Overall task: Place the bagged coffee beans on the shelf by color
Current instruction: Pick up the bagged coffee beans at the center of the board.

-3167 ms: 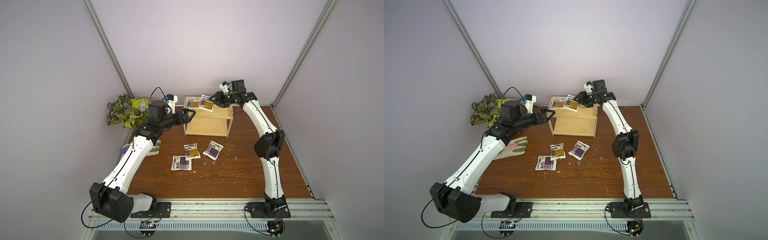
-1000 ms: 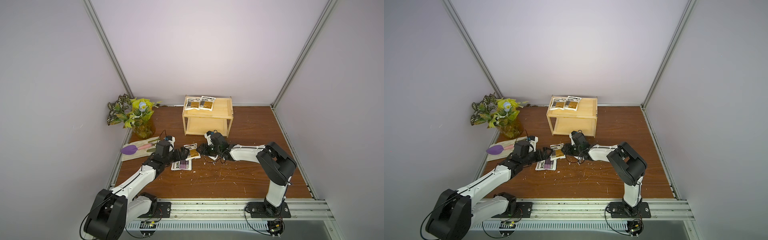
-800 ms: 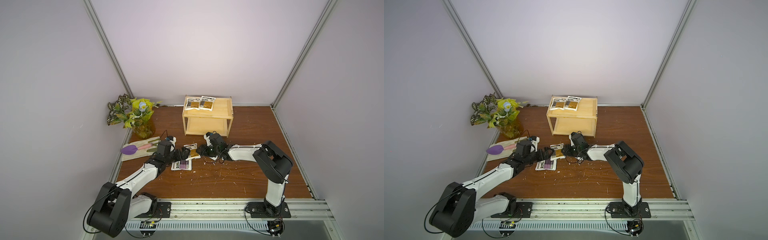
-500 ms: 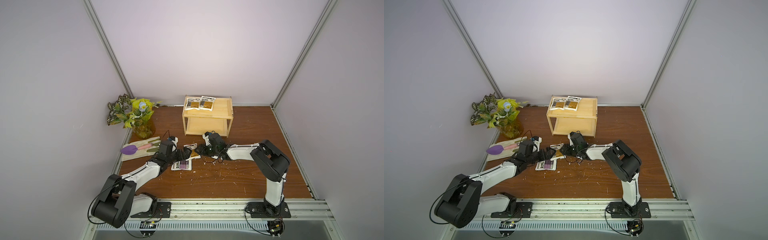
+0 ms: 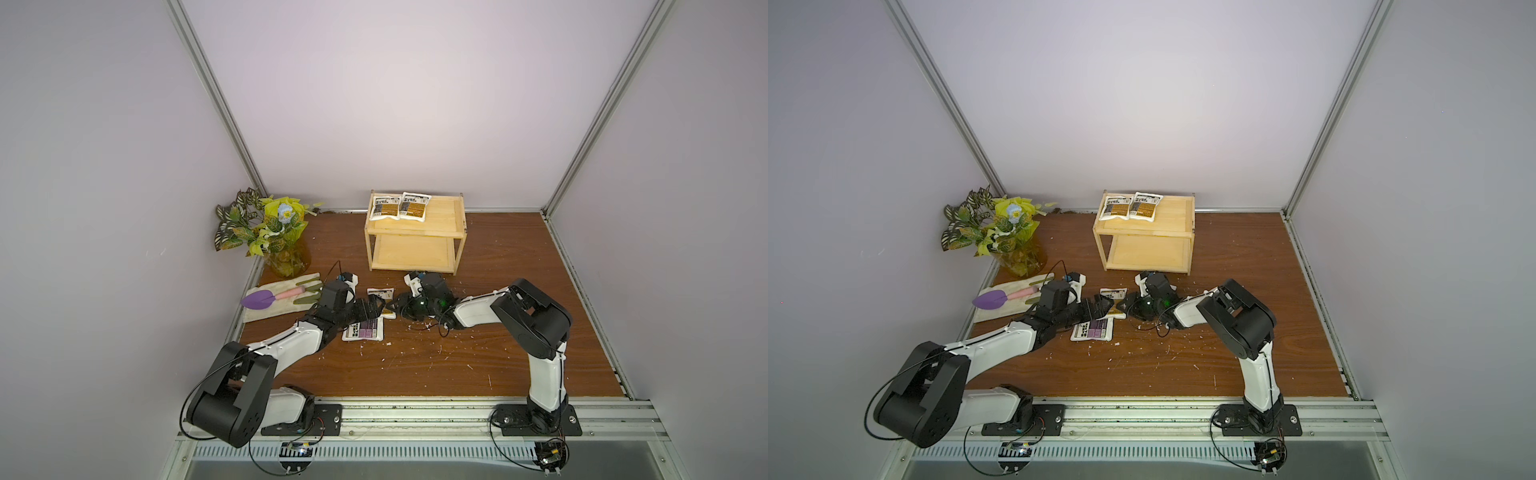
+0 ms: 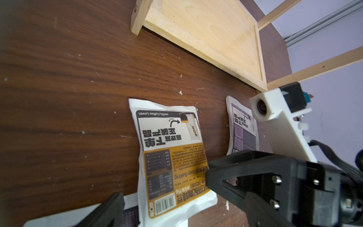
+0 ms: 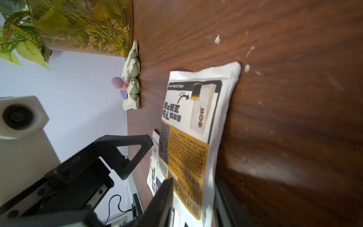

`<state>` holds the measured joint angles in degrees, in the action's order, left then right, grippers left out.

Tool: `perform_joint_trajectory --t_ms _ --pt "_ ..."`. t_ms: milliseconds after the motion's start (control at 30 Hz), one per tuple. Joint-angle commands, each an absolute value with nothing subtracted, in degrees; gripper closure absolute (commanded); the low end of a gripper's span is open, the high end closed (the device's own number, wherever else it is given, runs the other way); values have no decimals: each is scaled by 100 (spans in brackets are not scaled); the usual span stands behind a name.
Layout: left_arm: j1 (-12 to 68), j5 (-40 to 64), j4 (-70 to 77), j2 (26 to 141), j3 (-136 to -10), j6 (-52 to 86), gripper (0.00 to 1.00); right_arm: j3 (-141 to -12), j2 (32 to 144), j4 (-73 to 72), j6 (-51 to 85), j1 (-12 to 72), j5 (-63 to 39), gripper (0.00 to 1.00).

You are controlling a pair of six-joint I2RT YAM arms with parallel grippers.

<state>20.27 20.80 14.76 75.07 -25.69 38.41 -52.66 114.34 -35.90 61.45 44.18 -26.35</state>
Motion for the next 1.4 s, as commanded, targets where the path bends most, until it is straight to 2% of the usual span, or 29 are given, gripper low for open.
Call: perform_joint_trajectory --t_ms 0,200,400,633,967,1367 --pt "2090 2157 1539 7506 -2520 3814 0 -5231 11406 -3980 6337 4432 -2844 70" --pt "2094 2177 1469 7488 -2562 3745 1 -5169 11362 -4007 6361 4396 -2867 87" --pt "2092 2129 1140 7257 -2718 3635 0 -5045 11212 -4123 6432 4379 -2939 100" --pt "2090 1929 450 6831 -3145 3474 1 -4891 10873 -4175 6450 4373 -3045 100" --pt "2083 1728 -461 6475 -3831 3306 1 -4522 9818 -3836 6307 4370 -3094 100" --pt "2065 1866 -1644 6036 -5008 3197 0 -4351 7908 -2083 5559 4321 -3024 100"
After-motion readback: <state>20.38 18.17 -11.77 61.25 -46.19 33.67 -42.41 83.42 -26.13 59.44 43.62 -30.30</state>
